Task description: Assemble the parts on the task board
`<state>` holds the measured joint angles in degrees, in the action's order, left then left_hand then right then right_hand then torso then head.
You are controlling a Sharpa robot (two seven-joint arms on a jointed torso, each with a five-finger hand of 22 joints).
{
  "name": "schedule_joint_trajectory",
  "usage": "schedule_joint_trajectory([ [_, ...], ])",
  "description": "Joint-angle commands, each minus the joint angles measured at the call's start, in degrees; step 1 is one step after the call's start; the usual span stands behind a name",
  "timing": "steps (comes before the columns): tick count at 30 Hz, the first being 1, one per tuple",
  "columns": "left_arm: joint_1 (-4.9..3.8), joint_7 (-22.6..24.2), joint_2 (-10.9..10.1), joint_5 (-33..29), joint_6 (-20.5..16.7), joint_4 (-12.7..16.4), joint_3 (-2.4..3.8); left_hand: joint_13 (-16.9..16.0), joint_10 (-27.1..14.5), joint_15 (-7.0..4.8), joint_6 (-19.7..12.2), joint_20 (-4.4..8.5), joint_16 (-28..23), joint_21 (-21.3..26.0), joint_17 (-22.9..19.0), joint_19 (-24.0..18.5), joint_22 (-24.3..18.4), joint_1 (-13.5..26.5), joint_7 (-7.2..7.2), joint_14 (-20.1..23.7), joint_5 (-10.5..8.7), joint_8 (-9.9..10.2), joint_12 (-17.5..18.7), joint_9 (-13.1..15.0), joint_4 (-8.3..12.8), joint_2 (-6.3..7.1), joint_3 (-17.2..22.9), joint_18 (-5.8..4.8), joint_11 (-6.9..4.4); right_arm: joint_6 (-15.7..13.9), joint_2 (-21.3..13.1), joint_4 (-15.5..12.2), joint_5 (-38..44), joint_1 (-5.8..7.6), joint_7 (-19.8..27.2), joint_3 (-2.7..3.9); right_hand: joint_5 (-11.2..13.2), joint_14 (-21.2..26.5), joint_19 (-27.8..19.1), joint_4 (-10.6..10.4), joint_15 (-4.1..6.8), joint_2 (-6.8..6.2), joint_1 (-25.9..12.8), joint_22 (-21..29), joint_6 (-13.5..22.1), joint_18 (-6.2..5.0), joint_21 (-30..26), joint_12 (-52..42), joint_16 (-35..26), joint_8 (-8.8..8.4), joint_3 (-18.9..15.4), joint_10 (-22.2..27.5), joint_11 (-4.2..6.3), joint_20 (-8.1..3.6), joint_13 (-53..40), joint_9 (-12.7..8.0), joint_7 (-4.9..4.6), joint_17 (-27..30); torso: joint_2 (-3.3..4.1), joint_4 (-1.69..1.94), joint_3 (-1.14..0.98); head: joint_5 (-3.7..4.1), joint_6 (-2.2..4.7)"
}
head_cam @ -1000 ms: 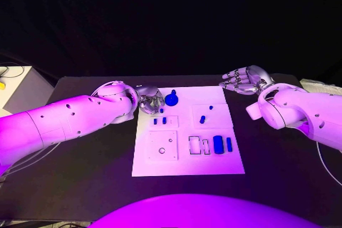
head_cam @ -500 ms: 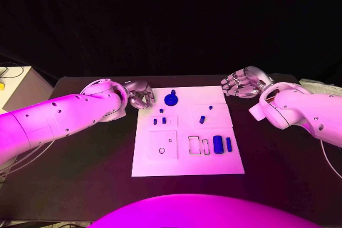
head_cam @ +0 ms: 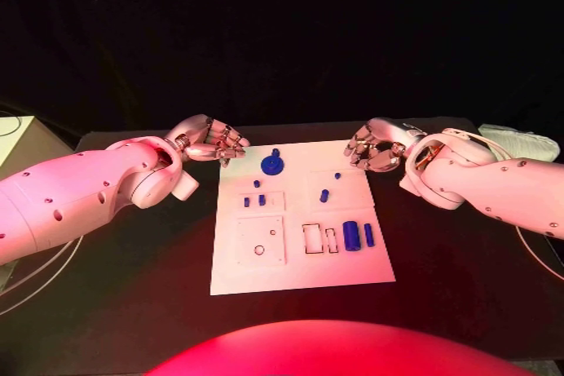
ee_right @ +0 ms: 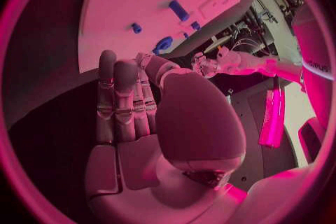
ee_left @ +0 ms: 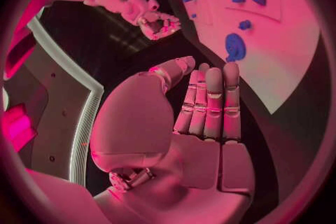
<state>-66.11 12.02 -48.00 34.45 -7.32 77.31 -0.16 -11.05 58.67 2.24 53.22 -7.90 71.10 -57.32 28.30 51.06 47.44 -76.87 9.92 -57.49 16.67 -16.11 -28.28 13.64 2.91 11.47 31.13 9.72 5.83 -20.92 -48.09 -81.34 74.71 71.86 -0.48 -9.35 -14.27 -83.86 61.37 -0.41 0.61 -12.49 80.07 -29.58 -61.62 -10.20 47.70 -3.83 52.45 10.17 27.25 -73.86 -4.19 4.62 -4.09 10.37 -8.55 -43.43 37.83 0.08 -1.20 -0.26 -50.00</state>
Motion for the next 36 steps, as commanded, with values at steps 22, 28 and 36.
schedule_joint_trajectory([
  [22, 0.02, 9.6, -1.9, -19.5, 6.2, 3.7, 0.05, 0.0, -0.9, 0.11, -0.9, -0.16, -0.4, 1.3, -0.2, -0.2, -0.8, 0.5, 0.14, 0.6, 0.05, 0.0, -0.1, -0.1, -0.4, -0.20, -0.8, 0.83, 0.27, 5.6, 5.6, 1.9, 20.8, -2.53, -10.2, -0.37, 1.9, -2.6, 8.2, -2.1, -0.95, -2.87, -2.8, -10.6, 1.4, 1.40, 7.2, 0.1, 22.4, -1.33, 2.7, 5.4, -1.06, 1.28, 0.2, 1.6, -0.51, -22.1, 0.12, 0.08, -0.01, 0.65, 0.00],
  [28, 0.02, 9.5, -2.0, -19.5, 6.1, 3.7, 0.05, 0.0, -0.9, 0.11, -1.0, -0.16, -0.4, 1.3, -0.2, -0.2, -0.8, 0.5, 0.16, 0.6, 0.06, 0.0, -0.1, -0.1, -0.4, -0.23, -0.8, 0.83, 0.28, 6.5, 6.1, 2.3, 21.1, -2.94, -10.5, -0.47, 1.6, -2.5, 8.9, -2.2, -0.79, -2.30, -2.4, -12.1, 0.6, 1.57, 8.2, -0.1, 23.7, -0.93, 3.6, 4.5, -0.83, 1.24, 0.1, 2.1, -0.33, -23.2, 0.08, 0.06, -0.07, 0.72, 0.00],
  [36, 0.02, 9.3, -2.1, -19.5, 6.2, 3.7, 0.05, -0.1, -0.9, 0.12, -1.1, -0.18, -0.4, 1.4, -0.2, -0.1, -0.9, 0.4, 0.22, 0.6, 0.09, 0.0, -0.2, -0.1, -0.4, -0.34, -0.8, 0.84, 0.31, 6.5, 6.6, 2.4, 21.1, -3.37, -10.4, -0.55, 1.3, -2.4, 9.3, -2.3, -0.55, -1.69, -2.3, -13.2, -0.4, 1.70, 9.0, -0.3, 24.6, -0.35, 4.6, 3.3, -0.52, 1.11, 0.0, 2.7, -0.07, -23.8, 0.11, 0.03, -0.13, 0.70, 0.00],
])
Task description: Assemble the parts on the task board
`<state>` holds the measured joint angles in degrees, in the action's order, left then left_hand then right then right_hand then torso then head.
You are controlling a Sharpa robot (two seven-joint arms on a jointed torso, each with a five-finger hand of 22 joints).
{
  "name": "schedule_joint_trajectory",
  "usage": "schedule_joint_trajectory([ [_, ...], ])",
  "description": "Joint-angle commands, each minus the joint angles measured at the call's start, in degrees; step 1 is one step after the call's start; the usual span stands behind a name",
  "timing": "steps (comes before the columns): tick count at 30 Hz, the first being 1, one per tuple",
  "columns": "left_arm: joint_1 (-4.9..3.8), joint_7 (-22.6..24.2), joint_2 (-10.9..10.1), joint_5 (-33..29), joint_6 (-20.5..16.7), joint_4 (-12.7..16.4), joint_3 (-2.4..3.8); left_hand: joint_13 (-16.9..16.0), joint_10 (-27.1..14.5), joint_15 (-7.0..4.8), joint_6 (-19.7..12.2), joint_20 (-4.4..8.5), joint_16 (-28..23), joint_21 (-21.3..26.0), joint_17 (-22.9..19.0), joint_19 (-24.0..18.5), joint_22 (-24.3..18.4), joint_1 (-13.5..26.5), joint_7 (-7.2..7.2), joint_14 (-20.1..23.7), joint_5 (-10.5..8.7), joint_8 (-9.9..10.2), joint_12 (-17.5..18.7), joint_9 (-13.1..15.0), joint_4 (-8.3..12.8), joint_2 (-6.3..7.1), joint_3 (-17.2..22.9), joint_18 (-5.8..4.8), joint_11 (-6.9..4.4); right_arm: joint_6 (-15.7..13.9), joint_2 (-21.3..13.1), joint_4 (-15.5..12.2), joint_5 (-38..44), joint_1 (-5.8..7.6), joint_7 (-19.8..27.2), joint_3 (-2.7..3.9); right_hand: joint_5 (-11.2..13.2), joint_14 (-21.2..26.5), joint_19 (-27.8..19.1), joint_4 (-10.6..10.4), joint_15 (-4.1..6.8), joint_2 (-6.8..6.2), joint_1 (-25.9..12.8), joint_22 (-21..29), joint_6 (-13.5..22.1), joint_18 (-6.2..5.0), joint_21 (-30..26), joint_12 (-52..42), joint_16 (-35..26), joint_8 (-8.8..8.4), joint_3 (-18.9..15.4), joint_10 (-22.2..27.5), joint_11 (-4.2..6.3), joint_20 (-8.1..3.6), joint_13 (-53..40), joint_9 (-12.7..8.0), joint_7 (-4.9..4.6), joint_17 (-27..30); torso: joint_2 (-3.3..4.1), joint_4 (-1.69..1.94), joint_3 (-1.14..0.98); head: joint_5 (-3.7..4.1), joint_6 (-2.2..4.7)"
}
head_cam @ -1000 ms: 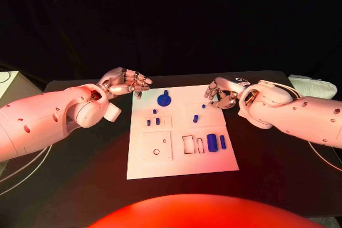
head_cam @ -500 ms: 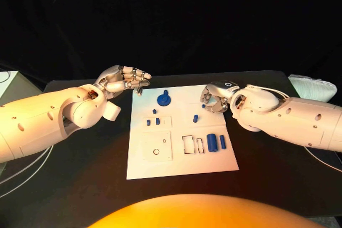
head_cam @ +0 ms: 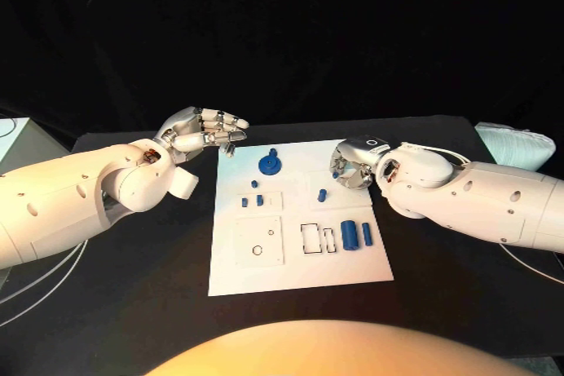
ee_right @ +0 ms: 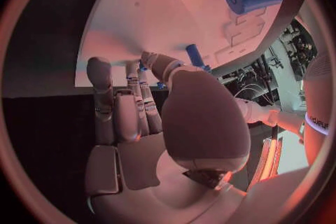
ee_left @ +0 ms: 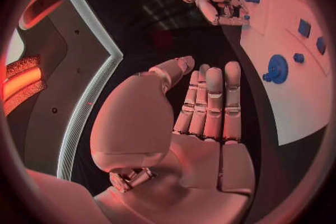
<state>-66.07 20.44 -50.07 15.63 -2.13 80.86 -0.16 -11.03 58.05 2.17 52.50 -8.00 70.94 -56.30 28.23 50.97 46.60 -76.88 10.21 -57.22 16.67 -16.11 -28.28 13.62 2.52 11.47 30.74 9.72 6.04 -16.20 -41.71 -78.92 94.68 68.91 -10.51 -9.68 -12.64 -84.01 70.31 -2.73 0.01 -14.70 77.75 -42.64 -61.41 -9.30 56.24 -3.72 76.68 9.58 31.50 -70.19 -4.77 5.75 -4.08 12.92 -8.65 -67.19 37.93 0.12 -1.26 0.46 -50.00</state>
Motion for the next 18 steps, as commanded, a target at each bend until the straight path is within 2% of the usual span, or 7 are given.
schedule_joint_trajectory([
  [1, -0.02, 0.9, 0.0, -0.7, 1.0, 0.1, 0.06, -0.1, -0.3, 0.19, -0.4, -0.08, -0.2, 0.4, -0.1, 0.0, -0.1, 0.4, -0.06, 0.3, 0.09, 0.0, -0.2, -0.1, 0.0, -0.35, -0.4, 0.84, 0.10, 1.7, 0.2, -0.1, 1.1, -0.45, -0.3, -0.21, -0.3, -2.3, 0.3, 0.0, 0.06, 0.53, 0.0, -0.2, -0.6, 0.80, 0.4, -0.4, 0.4, 0.24, 0.3, -0.4, 0.06, -0.02, -0.1, 0.1, 0.03, -0.1, -0.02, 0.01, -0.07, -0.01, 0.00],
  [5, -0.02, 0.8, 0.0, -0.7, 1.0, 0.0, 0.06, -0.1, -0.4, 0.19, -0.4, -0.09, -0.2, 0.4, -0.1, 0.0, -0.1, 0.3, -0.05, 0.3, 0.10, 0.0, -0.2, -0.1, 0.0, -0.45, -0.4, 0.85, 0.10, 1.6, 0.4, -0.3, 0.9, -0.54, -0.3, -0.22, -0.2, -2.3, 0.6, 0.0, 0.23, 0.93, 0.1, -0.9, -1.1, 0.88, 0.9, -0.5, 0.8, 0.57, 0.8, -1.1, 0.29, -0.15, -0.1, 0.4, 0.24, -0.4, -0.02, 0.05, 0.01, 0.02, 0.00],
  [18, -0.02, 0.6, -0.1, -0.7, 1.1, -0.1, 0.06, -0.1, -0.4, 0.19, -0.4, -0.09, -0.1, 0.5, -0.1, 0.1, -0.2, 0.0, -0.05, 0.2, 0.12, 0.0, -0.3, -0.1, 0.1, -0.57, -0.4, 0.86, 0.10, 1.8, 1.6, 0.2, 0.7, -0.84, -0.7, -0.25, -0.3, -2.3, 0.8, -0.2, 0.35, 1.65, -0.1, -1.5, -1.4, 0.96, 1.3, -0.4, 1.4, 0.85, 1.5, -1.5, 0.45, -0.27, -0.1, 0.8, 0.41, -1.0, 0.04, 0.03, 0.05, 0.04, 0.00],
])
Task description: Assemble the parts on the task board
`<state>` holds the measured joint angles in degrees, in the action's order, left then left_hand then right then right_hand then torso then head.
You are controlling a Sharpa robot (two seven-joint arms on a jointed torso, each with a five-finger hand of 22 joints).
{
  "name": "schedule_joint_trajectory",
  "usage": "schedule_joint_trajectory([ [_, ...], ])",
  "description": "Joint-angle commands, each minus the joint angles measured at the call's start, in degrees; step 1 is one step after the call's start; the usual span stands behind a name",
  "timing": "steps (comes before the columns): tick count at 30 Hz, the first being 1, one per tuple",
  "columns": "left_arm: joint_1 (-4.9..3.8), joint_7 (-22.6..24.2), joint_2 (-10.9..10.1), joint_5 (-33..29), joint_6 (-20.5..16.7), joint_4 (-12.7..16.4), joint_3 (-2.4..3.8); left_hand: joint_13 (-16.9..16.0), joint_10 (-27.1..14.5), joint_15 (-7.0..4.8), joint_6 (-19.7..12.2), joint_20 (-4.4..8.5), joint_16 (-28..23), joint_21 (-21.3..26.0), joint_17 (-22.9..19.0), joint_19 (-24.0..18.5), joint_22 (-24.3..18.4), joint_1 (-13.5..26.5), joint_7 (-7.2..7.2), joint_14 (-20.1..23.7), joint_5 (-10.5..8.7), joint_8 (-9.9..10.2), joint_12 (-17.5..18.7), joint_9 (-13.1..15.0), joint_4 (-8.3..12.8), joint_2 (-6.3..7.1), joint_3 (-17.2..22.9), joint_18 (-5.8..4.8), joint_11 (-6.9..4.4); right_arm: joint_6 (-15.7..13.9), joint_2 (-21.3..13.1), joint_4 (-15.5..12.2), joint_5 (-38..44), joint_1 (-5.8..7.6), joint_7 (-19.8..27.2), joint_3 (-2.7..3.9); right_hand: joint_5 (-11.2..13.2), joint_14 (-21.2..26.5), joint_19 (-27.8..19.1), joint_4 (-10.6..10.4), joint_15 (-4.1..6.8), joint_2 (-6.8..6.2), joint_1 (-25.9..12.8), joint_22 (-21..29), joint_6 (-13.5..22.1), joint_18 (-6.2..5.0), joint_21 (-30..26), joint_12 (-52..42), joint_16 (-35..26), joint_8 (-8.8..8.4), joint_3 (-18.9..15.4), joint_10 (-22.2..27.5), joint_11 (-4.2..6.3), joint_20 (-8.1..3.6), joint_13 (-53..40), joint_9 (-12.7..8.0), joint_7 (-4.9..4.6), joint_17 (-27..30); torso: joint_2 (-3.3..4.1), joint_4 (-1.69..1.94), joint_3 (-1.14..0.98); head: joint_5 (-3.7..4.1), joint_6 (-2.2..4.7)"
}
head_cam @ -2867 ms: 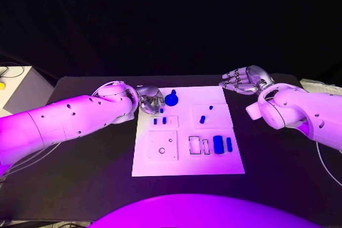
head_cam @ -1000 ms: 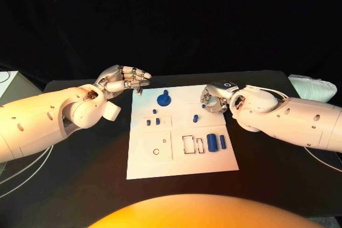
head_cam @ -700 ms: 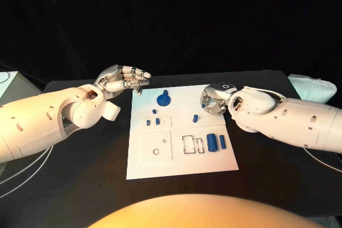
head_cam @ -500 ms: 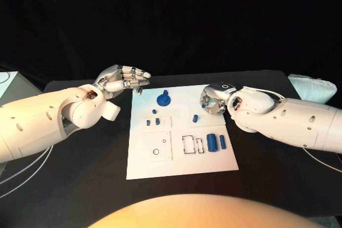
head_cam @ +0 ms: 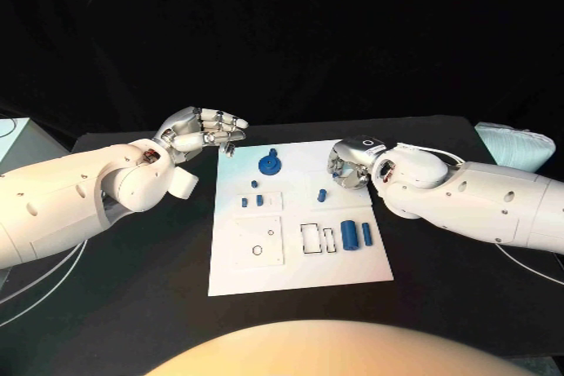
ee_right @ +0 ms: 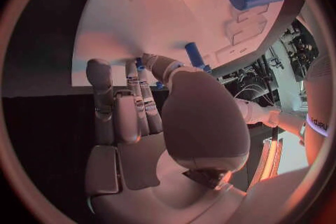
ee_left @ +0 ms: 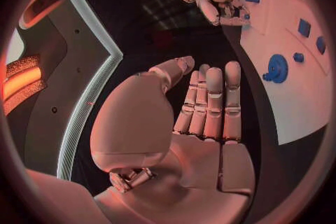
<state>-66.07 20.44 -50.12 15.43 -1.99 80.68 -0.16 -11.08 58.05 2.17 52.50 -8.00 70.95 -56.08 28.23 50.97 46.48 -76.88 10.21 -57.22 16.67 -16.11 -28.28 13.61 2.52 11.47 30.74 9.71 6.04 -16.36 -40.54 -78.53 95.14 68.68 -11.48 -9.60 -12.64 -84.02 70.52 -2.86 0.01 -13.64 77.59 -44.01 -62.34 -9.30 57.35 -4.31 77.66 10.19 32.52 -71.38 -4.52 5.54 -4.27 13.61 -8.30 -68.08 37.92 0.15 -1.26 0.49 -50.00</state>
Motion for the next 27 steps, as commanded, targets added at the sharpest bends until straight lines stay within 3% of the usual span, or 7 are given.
schedule_joint_trajectory([
  [1, -0.02, 0.6, 0.0, -0.5, 1.0, 0.1, 0.05, -0.1, -0.4, 0.19, -0.4, -0.09, -0.1, 0.2, -0.1, 0.1, -0.1, 0.0, -0.05, 0.2, 0.12, 0.0, -0.3, -0.1, 0.1, -0.56, -0.4, 0.86, 0.10, 1.9, 0.4, -0.1, 0.3, -0.65, 0.2, -0.34, -0.4, -2.3, 0.6, -0.1, 0.38, 0.75, 0.1, -0.2, -0.5, 0.96, 0.3, 0.2, 0.5, 0.31, 0.6, -0.4, 0.23, -0.08, 0.1, 0.2, 0.10, -0.1, 0.04, 0.00, 0.05, -0.02, 0.00],
  [7, -0.03, 0.4, -0.2, -0.5, 1.0, 0.2, 0.05, -0.1, -0.5, 0.19, -0.4, -0.09, -0.1, 0.3, -0.1, 0.2, -0.1, 0.0, -0.05, 0.2, 0.12, -0.1, -0.3, -0.1, 0.1, -0.59, -0.4, 0.86, 0.11, 2.1, 0.5, -0.2, 0.7, -0.75, -0.5, -0.35, 0.2, -2.2, 0.7, 0.8, 0.76, 2.15, 0.9, -1.2, -1.4, 1.03, 1.0, 0.1, 1.0, 1.13, 2.1, -1.8, 0.63, -0.44, -0.1, 1.1, 0.45, -0.3, 0.01, -0.03, 0.06, -0.08, 0.00],
  [11, -0.03, 0.3, -0.2, -0.5, 1.0, 0.2, 0.05, -0.1, -0.5, 0.19, -0.4, -0.09, -0.1, 0.3, -0.1, 0.2, -0.1, -0.1, -0.04, 0.2, 0.12, -0.1, -0.3, -0.1, 0.1, -0.57, -0.4, 0.86, 0.12, 2.2, 0.5, -0.3, 1.5, -0.82, -1.3, -0.35, 0.0, -2.4, 1.3, 2.4, 1.23, 3.58, 2.2, -3.4, -2.3, 1.28, 2.7, -0.2, 1.7, 2.09, 3.7, -3.5, 1.14, -0.93, -0.5, 2.1, 0.79, -1.1, -0.01, -0.04, 0.05, 0.06, 0.00],
  [19, -0.03, 0.2, -0.3, -0.5, 1.0, 0.2, 0.05, 0.0, -0.6, 0.20, -0.5, -0.09, -0.1, 0.3, -0.1, 0.3, -0.1, -0.1, -0.03, 0.2, 0.12, -0.1, -0.3, -0.1, 0.1, -0.55, -0.4, 0.86, 0.14, 0.8, 0.3, -0.7, 2.6, -1.01, -2.7, -0.35, 0.4, -2.4, 1.5, 3.7, 1.51, 3.86, 1.9, -5.1, -2.6, 1.48, 4.1, -0.2, 2.2, 2.78, 4.9, -4.8, 1.46, -1.25, -0.8, 3.1, 1.07, -1.5, -0.09, -0.04, 0.01, 0.14, 0.00],
  [27, -0.03, 0.2, -0.2, -0.5, 1.0, 0.0, 0.05, 0.0, -0.7, 0.21, -0.5, -0.09, -0.1, 0.3, -0.1, 0.3, -0.2, -0.2, -0.02, 0.2, 0.12, -0.1, -0.3, -0.1, 0.2, -0.54, -0.4, 0.86, 0.16, -3.0, -0.2, -1.5, 2.9, -1.12, -3.3, -0.35, 0.5, -2.4, 1.6, 4.1, 1.57, 3.79, 1.7, -5.8, -2.7, 1.56, 4.6, -0.1, 2.4, 2.96, 5.3, -5.0, 1.52, -1.32, -0.9, 3.4, 1.13, -1.7, -0.16, -0.01, 0.02, 0.13, 0.00],
])
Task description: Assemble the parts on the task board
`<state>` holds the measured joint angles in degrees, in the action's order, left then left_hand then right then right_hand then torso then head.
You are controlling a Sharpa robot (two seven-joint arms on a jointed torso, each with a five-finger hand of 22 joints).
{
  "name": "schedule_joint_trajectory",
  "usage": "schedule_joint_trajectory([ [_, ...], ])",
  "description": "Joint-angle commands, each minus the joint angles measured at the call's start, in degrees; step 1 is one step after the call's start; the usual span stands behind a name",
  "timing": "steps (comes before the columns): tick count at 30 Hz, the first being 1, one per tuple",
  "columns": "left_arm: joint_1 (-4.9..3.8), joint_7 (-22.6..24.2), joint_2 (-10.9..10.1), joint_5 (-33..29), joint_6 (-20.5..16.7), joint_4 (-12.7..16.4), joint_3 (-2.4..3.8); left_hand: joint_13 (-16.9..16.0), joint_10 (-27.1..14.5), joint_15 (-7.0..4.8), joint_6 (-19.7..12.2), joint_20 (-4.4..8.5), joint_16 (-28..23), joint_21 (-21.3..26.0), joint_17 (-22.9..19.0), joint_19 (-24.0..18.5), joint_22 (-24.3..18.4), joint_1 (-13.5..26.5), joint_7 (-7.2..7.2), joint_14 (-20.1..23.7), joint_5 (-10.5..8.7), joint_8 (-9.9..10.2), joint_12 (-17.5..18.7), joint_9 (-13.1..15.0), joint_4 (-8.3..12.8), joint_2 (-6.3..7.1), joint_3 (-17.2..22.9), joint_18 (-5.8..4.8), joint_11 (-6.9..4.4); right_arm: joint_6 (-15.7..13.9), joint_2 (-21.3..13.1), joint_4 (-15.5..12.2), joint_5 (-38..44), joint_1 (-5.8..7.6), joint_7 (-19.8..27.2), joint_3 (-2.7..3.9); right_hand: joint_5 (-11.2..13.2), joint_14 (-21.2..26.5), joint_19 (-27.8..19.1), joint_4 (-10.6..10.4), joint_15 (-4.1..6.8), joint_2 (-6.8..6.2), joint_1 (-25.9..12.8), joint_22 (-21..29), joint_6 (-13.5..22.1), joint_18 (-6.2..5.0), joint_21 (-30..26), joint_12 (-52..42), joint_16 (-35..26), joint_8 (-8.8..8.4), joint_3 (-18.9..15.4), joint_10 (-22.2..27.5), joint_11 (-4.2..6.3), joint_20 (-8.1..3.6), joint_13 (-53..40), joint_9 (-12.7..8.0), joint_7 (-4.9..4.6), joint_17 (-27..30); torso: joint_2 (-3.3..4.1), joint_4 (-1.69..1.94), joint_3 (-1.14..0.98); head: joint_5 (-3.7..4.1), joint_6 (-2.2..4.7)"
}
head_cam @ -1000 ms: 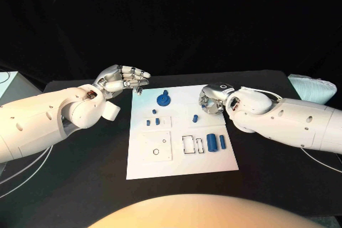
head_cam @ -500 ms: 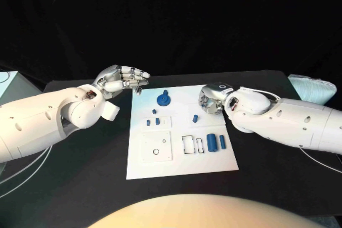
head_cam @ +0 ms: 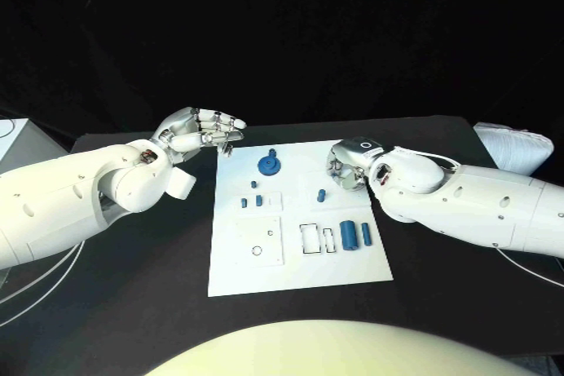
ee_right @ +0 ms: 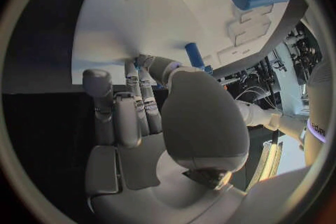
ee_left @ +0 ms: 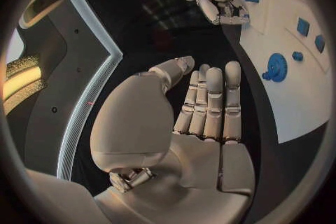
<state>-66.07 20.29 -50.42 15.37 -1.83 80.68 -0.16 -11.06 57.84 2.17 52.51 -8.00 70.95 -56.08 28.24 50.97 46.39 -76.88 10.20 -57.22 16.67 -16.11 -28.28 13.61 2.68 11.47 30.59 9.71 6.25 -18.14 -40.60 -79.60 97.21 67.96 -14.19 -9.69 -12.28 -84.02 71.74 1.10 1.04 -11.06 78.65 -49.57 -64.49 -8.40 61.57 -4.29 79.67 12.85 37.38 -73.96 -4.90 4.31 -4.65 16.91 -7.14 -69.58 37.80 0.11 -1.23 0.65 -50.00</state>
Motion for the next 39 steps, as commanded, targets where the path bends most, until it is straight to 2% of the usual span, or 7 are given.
schedule_joint_trajectory([
  [1, -0.03, 0.4, 0.1, -0.4, 0.8, 0.0, 0.05, -0.1, -0.5, 0.21, -0.5, -0.09, -0.1, 0.3, -0.1, 0.3, -0.1, -0.2, -0.02, 0.2, 0.12, -0.1, -0.3, -0.1, 0.0, -0.54, -0.3, 0.86, -0.05, -1.8, -0.3, -0.6, 0.8, -0.41, -0.7, -0.25, 0.1, -2.5, 0.4, 0.1, 0.54, 1.19, 0.6, -0.3, -0.6, 0.67, 0.4, -0.1, 0.4, 0.32, 0.4, -2.5, 1.90, -0.10, -0.5, 0.1, -0.03, -0.2, -0.07, 0.04, -0.02, -0.03, 0.00],
  [12, -0.02, 0.3, 0.3, -0.4, 0.8, -0.6, 0.05, 0.0, -0.7, 0.24, -0.6, -0.09, -0.1, 0.4, -0.1, 0.4, -0.1, -0.2, 0.02, 0.2, 0.14, -0.1, -0.2, -0.1, 0.0, -0.51, -0.3, 0.86, 0.00, -7.1, -2.5, -3.3, 0.6, -0.15, -1.3, 0.09, -0.1, -2.5, 0.6, 0.4, 0.58, 1.06, 0.3, -1.1, -0.6, 0.80, 1.0, 0.0, 0.6, 0.49, 0.7, -2.7, 1.96, -0.14, -0.6, 0.4, 0.02, -0.4, -0.03, -0.05, -0.02, -0.05, 0.00],
  [20, -0.02, 0.3, 0.4, -0.5, 0.7, -1.0, 0.05, 0.0, -0.8, 0.28, -0.9, -0.11, 0.2, 0.4, 0.0, 0.6, -0.1, -0.3, 0.09, 0.0, 0.15, 0.0, -0.3, -0.1, 0.1, -0.51, -0.4, 0.86, 0.05, -8.3, -4.7, -6.1, 0.0, 0.58, -1.4, 0.53, -0.1, -2.6, 0.8, 0.5, 0.60, 0.96, 0.1, -1.7, -0.6, 0.89, 1.4, 0.0, 0.8, 0.57, 0.9, -2.8, 1.97, -0.16, -0.6, 0.5, 0.04, -0.7, -0.02, -0.02, -0.01, -0.14, 0.00],
  [24, -0.02, 0.3, 0.5, -0.6, 0.6, -1.1, 0.05, 0.0, -0.8, 0.29, -0.9, -0.11, 0.2, 0.4, 0.0, 0.6, -0.1, -0.3, 0.09, -0.1, 0.15, 0.0, -0.3, -0.1, 0.1, -0.50, -0.4, 0.85, 0.06, -8.6, -6.2, -8.7, -0.6, 0.87, -1.3, 0.70, -0.1, -2.6, 0.8, 0.5, 0.60, 0.96, 0.1, -1.7, -0.6, 0.89, 1.4, 0.0, 0.8, 0.57, 0.9, -2.8, 1.97, -0.16, -0.6, 0.5, 0.04, -0.7, -0.06, -0.08, -0.02, -0.27, 0.00],
  [32, 0.00, 0.3, 0.7, -0.7, 0.6, -1.3, 0.05, 0.0, -0.8, 0.29, -0.9, -0.11, 0.2, 0.4, 0.0, 0.6, -0.1, -0.3, 0.09, -0.1, 0.15, 0.0, -0.3, -0.1, 0.1, -0.50, -0.4, 0.85, 0.06, -8.6, -6.8, -15.0, -0.7, 0.63, -0.9, 0.79, -0.2, -2.6, 0.8, 0.6, 0.60, 0.93, 0.0, -1.8, -0.6, 0.90, 1.5, 0.1, 0.9, 0.60, 0.9, -2.9, 1.98, -0.16, -0.6, 0.6, 0.04, -0.8, -0.05, -0.20, -0.10, -1.08, 0.00],
  [39, 0.05, 0.2, 1.2, -0.8, 0.7, -1.3, 0.01, 0.0, -0.9, 0.32, -0.9, -0.12, 0.3, 0.4, 0.1, 0.7, -0.2, -0.3, 0.11, -0.1, 0.16, 0.0, -0.4, -0.1, 0.1, -0.50, -0.5, 0.85, 0.09, -8.1, -4.8, -18.5, 0.7, -0.61, -0.7, 0.48, -0.2, -2.6, 0.7, 0.7, 0.61, 0.93, -0.1, -1.7, -0.6, 0.86, 1.4, 0.1, 0.8, 0.61, 1.0, -2.9, 1.98, -0.17, -0.6, 0.7, 0.04, -0.7, -0.20, -0.02, 0.10, -2.25, 0.00],
])
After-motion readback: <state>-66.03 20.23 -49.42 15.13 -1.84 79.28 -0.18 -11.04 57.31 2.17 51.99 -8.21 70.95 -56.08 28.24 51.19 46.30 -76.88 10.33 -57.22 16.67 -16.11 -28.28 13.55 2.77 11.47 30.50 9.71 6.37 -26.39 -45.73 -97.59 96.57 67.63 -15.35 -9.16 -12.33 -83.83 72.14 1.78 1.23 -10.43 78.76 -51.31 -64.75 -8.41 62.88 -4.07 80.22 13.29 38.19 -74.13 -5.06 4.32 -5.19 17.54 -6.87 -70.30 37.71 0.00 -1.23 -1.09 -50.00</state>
